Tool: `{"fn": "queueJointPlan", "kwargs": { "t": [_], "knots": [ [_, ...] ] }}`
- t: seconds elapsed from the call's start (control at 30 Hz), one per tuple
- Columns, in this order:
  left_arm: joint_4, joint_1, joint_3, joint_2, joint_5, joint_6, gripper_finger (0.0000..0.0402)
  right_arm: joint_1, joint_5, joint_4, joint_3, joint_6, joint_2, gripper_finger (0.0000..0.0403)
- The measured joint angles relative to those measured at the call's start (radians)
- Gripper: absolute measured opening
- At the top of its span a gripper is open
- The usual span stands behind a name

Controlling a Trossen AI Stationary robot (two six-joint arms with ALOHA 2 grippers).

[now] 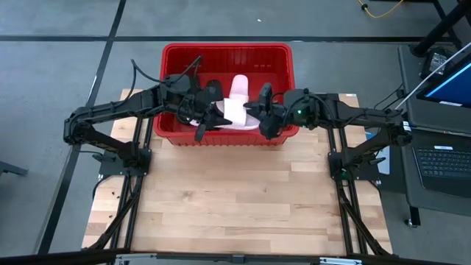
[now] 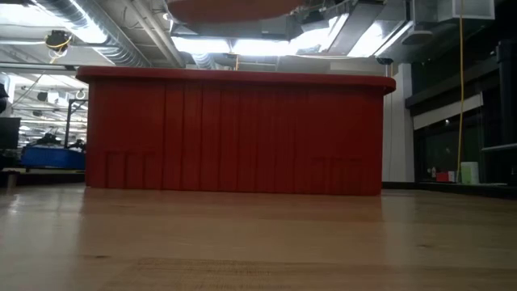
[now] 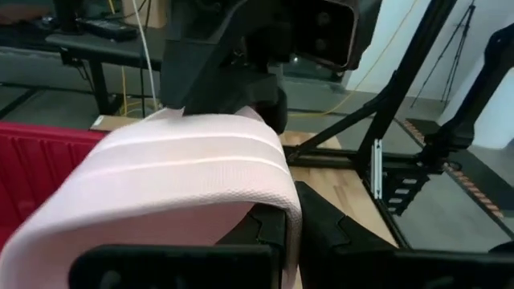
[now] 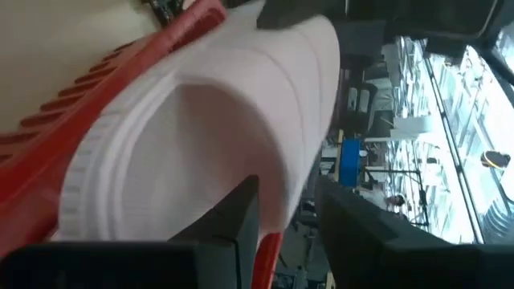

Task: Pick and place slides into bin
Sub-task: Put the pink slide into the red bin

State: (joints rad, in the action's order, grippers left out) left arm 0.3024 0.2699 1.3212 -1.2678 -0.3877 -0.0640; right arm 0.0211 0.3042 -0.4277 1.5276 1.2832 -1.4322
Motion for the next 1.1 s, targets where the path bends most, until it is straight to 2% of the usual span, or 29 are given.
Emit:
{"fn": "queueJointPlan", "kwargs": {
  "t": [0.17, 0.3, 0.4, 0.5, 0.73, 1.0, 1.1],
  "knots": [
    [0.024, 0.0, 0.0, 0.0, 0.001, 0.022, 0.0006, -0.026, -0.009, -0.003, 0.0, 0.007, 0.0, 0.0121],
    [0.031, 0.0, 0.0, 0.0, -0.053, 0.025, 0.0006, -0.027, -0.083, -0.01, -0.001, 0.007, 0.0, 0.0121],
    [0.032, 0.0, 0.0, 0.0, -0.063, 0.025, 0.0006, -0.027, -0.096, -0.01, -0.001, 0.007, 0.0, 0.0118],
    [0.037, 0.0, 0.0, 0.0, -0.077, 0.025, 0.0006, -0.027, -0.094, -0.01, -0.001, 0.009, 0.0, 0.0102],
    [0.045, 0.0, 0.0, 0.0, -0.18, 0.025, 0.0006, -0.027, -0.092, 0.008, -0.001, 0.032, -0.006, 0.0059],
    [0.047, 0.0, 0.0, 0.0, -0.213, 0.025, 0.0005, -0.027, -0.115, 0.021, -0.001, 0.032, -0.006, 0.0052],
    [0.048, 0.002, 0.0, 0.0, -0.212, 0.025, 0.0005, -0.029, -0.115, 0.021, -0.001, 0.029, -0.006, 0.0031]
  ]
}}
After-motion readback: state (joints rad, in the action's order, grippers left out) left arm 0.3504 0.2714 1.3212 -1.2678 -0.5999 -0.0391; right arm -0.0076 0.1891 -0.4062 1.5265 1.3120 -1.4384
